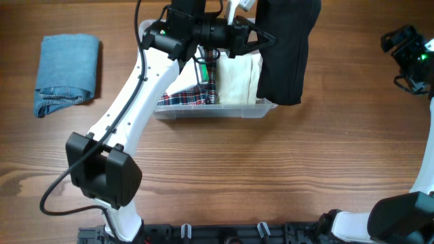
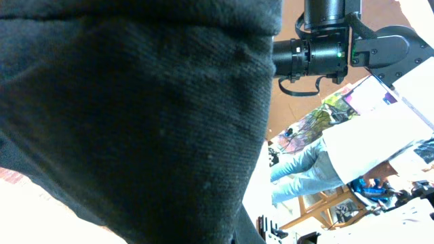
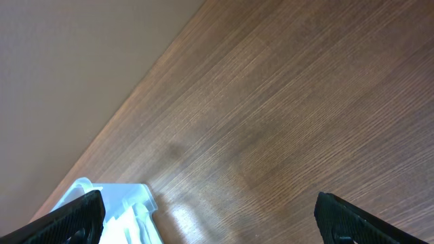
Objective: Pack container
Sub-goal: 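Lift the black garment and carry it into the bin's right half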
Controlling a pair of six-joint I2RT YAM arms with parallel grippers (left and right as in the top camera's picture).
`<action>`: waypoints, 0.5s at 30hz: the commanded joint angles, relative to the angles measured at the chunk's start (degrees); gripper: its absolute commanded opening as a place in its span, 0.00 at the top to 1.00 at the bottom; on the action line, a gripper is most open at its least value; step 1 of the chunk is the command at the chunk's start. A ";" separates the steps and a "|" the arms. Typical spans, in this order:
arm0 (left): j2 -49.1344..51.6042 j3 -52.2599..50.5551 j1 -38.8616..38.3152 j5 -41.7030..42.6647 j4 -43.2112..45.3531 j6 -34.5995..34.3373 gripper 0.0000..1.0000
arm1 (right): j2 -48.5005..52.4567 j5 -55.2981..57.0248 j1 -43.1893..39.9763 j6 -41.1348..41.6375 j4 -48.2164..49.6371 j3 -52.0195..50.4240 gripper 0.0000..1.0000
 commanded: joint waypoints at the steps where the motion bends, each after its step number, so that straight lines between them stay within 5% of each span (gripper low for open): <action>1: 3.23 1.18 -0.15 1.90 0.42 0.70 0.96 | 0.70 0.35 0.07 0.39 0.13 -0.11 0.01; 15: 8.22 1.01 10.64 -2.58 -6.23 1.07 0.96 | 0.70 0.35 0.07 0.39 0.13 -0.11 0.00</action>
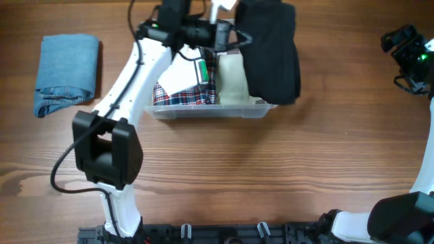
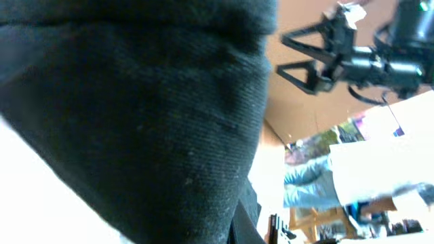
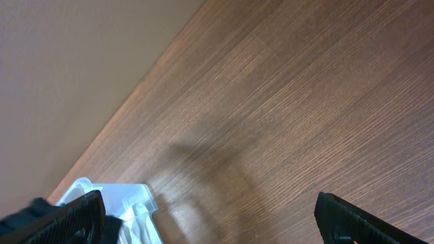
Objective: Pack container
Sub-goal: 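Lift the black garment and carry it into the bin's right half, then lower the black garment into the bin and open the left gripper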
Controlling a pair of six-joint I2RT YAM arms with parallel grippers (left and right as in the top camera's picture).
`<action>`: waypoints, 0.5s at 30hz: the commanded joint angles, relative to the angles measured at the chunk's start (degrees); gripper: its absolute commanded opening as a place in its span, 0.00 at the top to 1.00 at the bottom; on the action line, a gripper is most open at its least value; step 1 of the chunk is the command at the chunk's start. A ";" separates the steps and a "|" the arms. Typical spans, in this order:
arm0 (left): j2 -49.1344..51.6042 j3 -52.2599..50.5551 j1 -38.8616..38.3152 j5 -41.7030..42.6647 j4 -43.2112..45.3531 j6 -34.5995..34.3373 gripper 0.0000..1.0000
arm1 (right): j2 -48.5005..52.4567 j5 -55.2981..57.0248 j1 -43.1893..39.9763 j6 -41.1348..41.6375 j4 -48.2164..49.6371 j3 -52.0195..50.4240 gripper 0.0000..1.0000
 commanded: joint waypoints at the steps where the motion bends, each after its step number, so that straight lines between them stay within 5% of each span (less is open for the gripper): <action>1: 1.27 1.01 4.15 -2.80 -2.25 1.38 0.96 | 0.70 0.37 0.07 0.42 0.13 -0.11 0.00; 15: 11.87 0.98 4.00 -8.24 -9.86 2.86 0.96 | 0.70 0.37 0.07 0.39 0.13 -0.11 0.00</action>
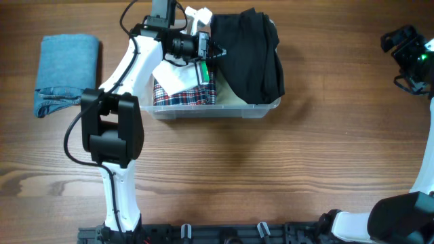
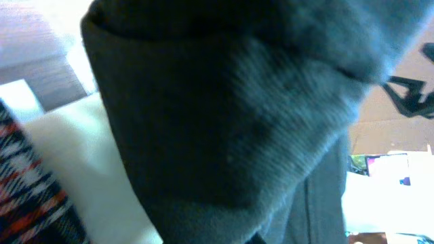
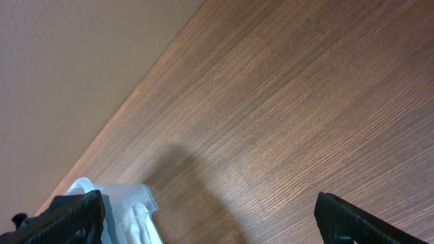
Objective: Pack container
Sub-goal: 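Lower the black garment into the bin and open the left gripper, then press the black garment down into the bin with the left gripper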
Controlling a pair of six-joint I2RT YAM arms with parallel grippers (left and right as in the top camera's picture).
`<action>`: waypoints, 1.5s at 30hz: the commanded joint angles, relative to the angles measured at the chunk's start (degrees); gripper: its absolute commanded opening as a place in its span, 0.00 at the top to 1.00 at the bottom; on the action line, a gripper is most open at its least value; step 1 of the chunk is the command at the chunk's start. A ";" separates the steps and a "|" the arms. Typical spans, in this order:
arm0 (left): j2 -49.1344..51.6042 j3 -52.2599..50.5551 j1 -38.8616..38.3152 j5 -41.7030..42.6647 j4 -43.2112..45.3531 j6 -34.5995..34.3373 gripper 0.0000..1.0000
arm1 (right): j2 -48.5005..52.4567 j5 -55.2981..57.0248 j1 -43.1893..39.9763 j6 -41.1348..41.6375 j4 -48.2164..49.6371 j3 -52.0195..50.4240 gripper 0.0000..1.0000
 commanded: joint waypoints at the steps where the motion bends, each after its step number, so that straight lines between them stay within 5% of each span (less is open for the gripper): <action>1: 0.83 0.92 -0.90 -4.81 -2.43 1.46 0.95 | 0.70 0.37 0.07 0.39 0.13 -0.11 0.00; 4: 0.76 0.92 -0.92 -4.87 -2.40 1.22 0.82 | 0.70 0.37 0.07 0.42 0.11 -0.11 0.00; 12: -5.29 1.07 -0.96 -8.57 -3.28 1.01 0.92 | 0.70 0.37 0.07 0.42 0.13 -0.11 0.00; 20: -8.46 1.07 -0.96 -15.37 -6.12 1.05 0.81 | 0.70 0.35 0.07 0.39 0.13 -0.11 0.00; 22: -8.48 1.07 -1.05 -15.93 -6.71 1.07 0.65 | 0.70 0.35 0.07 0.39 0.13 -0.11 0.00; 25: -8.48 1.07 -1.07 -15.89 -7.13 1.05 0.27 | 0.70 0.37 0.07 0.39 0.11 -0.11 0.00; 27: -8.70 1.07 -1.07 -15.89 -7.10 1.05 0.19 | 0.70 0.35 0.07 0.39 0.13 -0.11 0.00; 38: -17.84 1.14 -3.15 -17.70 -4.61 1.33 0.25 | 0.70 0.35 0.07 0.39 0.13 -0.11 0.00; 45: -19.39 1.11 -15.06 -46.12 0.09 4.59 0.34 | 0.70 0.35 0.07 0.39 0.13 -0.11 0.00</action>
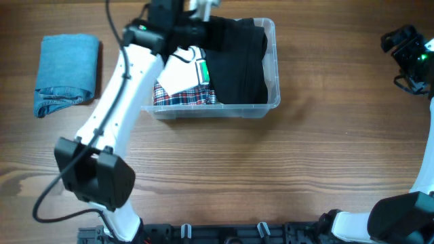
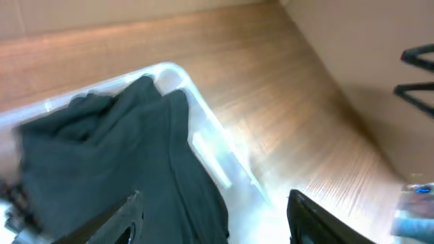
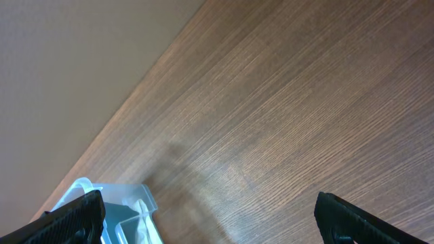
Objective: Pack container
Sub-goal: 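Press the black garment down into the bin with the left gripper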
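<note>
The clear plastic container (image 1: 274,68) stands at the back middle of the table. A black garment (image 1: 237,61) lies in its right half, also seen in the left wrist view as the black garment (image 2: 115,156) against the container's rim (image 2: 210,156). A plaid cloth (image 1: 183,96) and a white piece with a green label (image 1: 182,73) fill the left half. My left gripper (image 1: 203,15) hovers at the container's back edge, open and holding nothing; its fingers (image 2: 119,220) frame the garment. My right gripper (image 3: 217,224) stands open over bare wood.
Folded blue jeans (image 1: 66,73) lie at the far left of the table. The right arm (image 1: 410,54) stays at the far right edge. The container's corner (image 3: 102,196) shows at the lower left of the right wrist view.
The left gripper has let go of the black garment and now stands open, higher, at the container's back edge. The garment has settled flatter in the right half. The right arm is unchanged.
At first the left gripper held the black garment hanging over the container's right end. Half a second later it was further left over the box. Then the garment was down inside, over the cream cloth. Now it lies released in the container.
</note>
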Controlling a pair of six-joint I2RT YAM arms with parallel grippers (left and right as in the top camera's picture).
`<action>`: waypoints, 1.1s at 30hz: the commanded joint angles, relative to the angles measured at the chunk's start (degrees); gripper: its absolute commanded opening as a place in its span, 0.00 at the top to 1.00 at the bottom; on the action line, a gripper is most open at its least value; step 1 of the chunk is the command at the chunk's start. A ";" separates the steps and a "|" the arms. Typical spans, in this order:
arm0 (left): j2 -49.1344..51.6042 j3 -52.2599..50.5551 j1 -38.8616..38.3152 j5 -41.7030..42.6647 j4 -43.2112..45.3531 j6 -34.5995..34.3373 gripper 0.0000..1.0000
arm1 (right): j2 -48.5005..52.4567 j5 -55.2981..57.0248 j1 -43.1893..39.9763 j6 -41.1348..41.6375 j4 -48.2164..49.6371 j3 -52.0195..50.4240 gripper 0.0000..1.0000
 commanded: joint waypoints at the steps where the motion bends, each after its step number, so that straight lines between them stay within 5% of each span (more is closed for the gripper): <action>1: 1.25 0.81 -7.50 -23.56 1.99 3.19 0.40 | 0.70 0.35 0.07 0.39 0.13 -0.11 0.00; 5: 5.70 0.81 -11.80 -36.94 6.51 5.42 0.71 | 0.70 0.35 0.07 0.42 0.13 -0.11 0.00; 10: 9.35 0.81 -10.91 -39.41 10.93 5.29 0.79 | 0.70 0.37 0.07 0.39 0.13 -0.11 0.00; 33: 26.36 0.81 -10.25 -38.75 14.93 5.14 0.80 | 0.70 0.35 0.07 0.42 0.13 -0.11 0.00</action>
